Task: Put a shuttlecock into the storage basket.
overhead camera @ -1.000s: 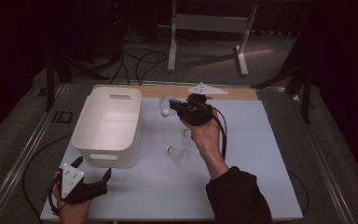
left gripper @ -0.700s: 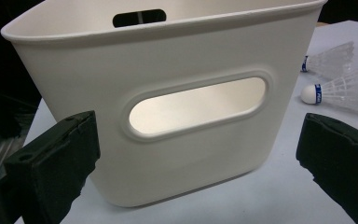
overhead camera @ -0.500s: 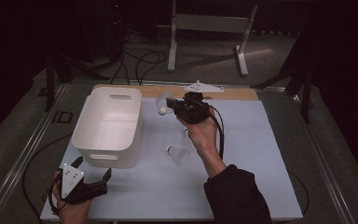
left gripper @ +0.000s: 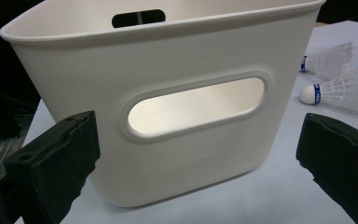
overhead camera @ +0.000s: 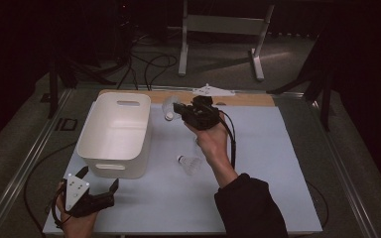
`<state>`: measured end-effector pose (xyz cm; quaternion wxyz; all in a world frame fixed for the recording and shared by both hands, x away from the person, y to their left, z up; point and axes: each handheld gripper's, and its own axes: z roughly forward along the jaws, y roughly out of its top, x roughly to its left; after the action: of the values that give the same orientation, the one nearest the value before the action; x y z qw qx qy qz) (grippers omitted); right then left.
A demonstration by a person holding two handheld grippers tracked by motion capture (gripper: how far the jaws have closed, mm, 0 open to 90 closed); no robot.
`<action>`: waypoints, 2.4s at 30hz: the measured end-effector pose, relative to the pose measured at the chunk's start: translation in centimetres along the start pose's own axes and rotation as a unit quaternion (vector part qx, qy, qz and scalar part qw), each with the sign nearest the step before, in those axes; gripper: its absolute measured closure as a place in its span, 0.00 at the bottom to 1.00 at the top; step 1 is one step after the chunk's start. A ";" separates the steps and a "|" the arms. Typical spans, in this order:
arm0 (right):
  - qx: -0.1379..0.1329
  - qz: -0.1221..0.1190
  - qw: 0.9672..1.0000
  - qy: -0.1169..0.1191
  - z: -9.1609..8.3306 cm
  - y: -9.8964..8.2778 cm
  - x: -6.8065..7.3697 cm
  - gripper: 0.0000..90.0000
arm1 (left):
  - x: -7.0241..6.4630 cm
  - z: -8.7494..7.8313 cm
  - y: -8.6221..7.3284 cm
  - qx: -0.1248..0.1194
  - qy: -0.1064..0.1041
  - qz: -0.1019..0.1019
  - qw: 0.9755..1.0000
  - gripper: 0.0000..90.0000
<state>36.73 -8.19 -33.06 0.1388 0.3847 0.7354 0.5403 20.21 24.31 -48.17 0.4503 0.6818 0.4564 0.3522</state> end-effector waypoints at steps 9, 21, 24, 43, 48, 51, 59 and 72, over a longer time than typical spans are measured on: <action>-0.004 -0.003 1.000 0.007 0.4 0.5 0.7 0.99 | 0.0 0.0 0.0 0.001 -0.001 0.001 1.000 0.00; -0.002 -0.015 1.000 0.011 0.9 0.8 1.4 0.99 | 0.0 0.0 0.0 0.000 0.000 0.000 1.000 0.00; 0.000 -0.015 1.000 0.013 1.1 0.8 1.6 0.99 | 0.0 0.0 0.0 0.000 -0.001 0.000 1.000 0.00; 0.013 -0.030 0.999 0.021 2.8 0.9 3.3 0.99 | 0.0 0.0 0.0 0.000 -0.001 0.001 1.000 0.00; 0.014 -0.032 0.999 0.025 3.3 0.8 3.7 0.99 | 0.0 0.0 0.0 -0.001 -0.001 0.000 1.000 0.00; 0.018 -0.029 0.999 0.030 3.6 0.7 4.0 0.99 | 0.0 0.0 0.0 -0.001 -0.001 0.000 1.000 0.00; 0.022 -0.031 0.999 0.035 4.2 0.5 4.1 0.99 | 0.0 0.0 0.0 0.001 -0.001 0.000 1.000 0.00; 0.034 -0.044 0.998 0.038 5.3 0.0 5.0 0.99 | 0.1 0.0 0.0 0.001 -0.001 -0.001 1.000 0.00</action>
<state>36.69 -0.97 -33.96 0.1214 0.3358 0.7740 0.5229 20.18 24.37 -48.16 0.4506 0.6821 0.4566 0.3511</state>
